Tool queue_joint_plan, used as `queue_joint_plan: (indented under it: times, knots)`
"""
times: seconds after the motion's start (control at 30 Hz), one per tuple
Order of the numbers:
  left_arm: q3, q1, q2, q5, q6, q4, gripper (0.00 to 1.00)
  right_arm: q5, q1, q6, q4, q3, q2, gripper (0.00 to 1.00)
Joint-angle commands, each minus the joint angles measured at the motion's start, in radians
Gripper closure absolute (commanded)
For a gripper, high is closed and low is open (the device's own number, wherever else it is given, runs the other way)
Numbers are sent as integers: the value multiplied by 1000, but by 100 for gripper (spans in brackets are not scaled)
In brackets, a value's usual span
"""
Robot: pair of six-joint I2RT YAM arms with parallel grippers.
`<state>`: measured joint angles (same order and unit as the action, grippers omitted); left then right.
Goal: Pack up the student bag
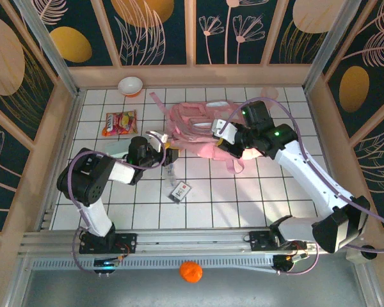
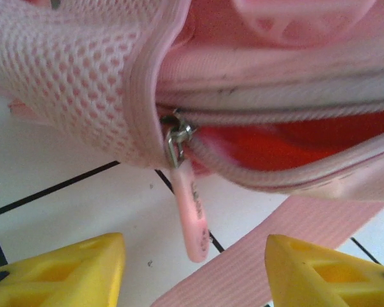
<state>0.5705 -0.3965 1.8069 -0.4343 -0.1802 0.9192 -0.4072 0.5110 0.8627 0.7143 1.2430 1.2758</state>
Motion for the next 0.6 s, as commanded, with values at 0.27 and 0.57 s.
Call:
queue_joint_plan:
  times: [0.27,0.57]
  knots:
    - [46,-1,22,-71,83,80,69,-55,-5,14,-36,53,-53,100]
    - [52,-1,-48,-202,119,-54,100,98,2,-65,-101,11,-33,100]
